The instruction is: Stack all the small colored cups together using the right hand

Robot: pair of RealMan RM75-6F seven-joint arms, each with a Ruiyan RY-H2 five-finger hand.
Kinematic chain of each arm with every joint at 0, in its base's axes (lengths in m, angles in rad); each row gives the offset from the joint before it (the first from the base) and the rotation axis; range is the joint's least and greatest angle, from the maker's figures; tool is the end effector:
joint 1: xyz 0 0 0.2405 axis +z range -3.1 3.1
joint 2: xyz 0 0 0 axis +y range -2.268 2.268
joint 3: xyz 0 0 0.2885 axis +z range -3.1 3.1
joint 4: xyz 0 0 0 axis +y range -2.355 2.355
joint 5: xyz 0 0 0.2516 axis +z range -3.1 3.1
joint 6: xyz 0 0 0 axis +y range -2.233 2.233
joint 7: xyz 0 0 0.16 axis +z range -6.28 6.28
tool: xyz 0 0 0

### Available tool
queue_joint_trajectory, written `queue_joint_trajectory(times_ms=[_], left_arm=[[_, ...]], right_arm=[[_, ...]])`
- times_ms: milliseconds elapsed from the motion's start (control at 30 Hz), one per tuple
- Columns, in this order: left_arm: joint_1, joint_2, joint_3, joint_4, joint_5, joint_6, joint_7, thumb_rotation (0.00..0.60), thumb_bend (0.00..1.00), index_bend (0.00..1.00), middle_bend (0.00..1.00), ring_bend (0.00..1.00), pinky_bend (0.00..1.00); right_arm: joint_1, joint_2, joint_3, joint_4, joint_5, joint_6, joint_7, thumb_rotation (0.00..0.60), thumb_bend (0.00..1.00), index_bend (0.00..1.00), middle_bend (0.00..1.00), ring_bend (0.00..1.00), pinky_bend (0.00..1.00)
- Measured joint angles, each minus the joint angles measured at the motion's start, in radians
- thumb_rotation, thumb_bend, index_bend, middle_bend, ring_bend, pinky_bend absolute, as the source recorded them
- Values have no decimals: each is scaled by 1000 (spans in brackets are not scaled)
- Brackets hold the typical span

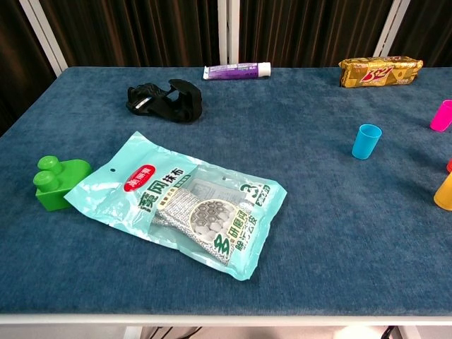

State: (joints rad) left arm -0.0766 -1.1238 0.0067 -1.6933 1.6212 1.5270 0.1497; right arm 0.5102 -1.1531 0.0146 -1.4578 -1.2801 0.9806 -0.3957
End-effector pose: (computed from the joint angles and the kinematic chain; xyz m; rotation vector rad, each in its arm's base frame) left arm -0.3224 0.1831 0.1166 -1.5104 -0.8145 -0.9120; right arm -0.3440 -0.3440 0.0848 1.8411 -0.6373 0.4037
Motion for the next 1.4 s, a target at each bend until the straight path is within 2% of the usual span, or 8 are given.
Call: queue_joint_trajectory(times_ms=[100, 200, 300, 433, 600, 867, 1100, 1400], left_arm=[[0, -1, 0, 3, 0, 0, -3, 600, 62, 36, 0, 0, 0], [0, -1, 1, 4, 0, -1, -3, 600, 62, 36, 0, 0, 0], [0, -1, 1, 4, -1, -2, -4, 600, 62, 36, 0, 0, 0], [1, -1, 3, 4, 2, 0, -8, 600, 62, 36, 0, 0, 0], [2, -2, 5, 3, 7, 3, -8, 600, 62, 36, 0, 0, 0], [7, -5, 11, 1, 13, 7, -4, 600, 63, 36, 0, 0, 0], [14, -6, 14, 12, 13, 16, -20, 600, 62, 36, 0, 0, 0], [19, -9, 14, 34, 23, 32, -48, 600, 63, 36, 0, 0, 0]], right_arm=[[0, -4, -1, 6, -2, -9, 12, 600, 170, 434, 345, 97, 0], [0, 2, -3, 4, -5, -22, 29, 600, 97, 215, 187, 11, 0], [-1, 13, 0, -3, -13, -19, 55, 600, 75, 109, 126, 0, 0], [-11, 37, 4, -30, -49, 18, 90, 600, 73, 100, 133, 0, 0], [-36, 91, -8, -111, -153, 102, 113, 600, 73, 112, 179, 0, 0], [-78, 168, -90, -257, -294, 134, 92, 600, 72, 137, 215, 0, 0], [-95, 128, -97, -254, -234, 85, 23, 600, 72, 163, 233, 0, 0], [-109, -4, -63, -152, -134, 66, -21, 600, 98, 222, 284, 0, 0]])
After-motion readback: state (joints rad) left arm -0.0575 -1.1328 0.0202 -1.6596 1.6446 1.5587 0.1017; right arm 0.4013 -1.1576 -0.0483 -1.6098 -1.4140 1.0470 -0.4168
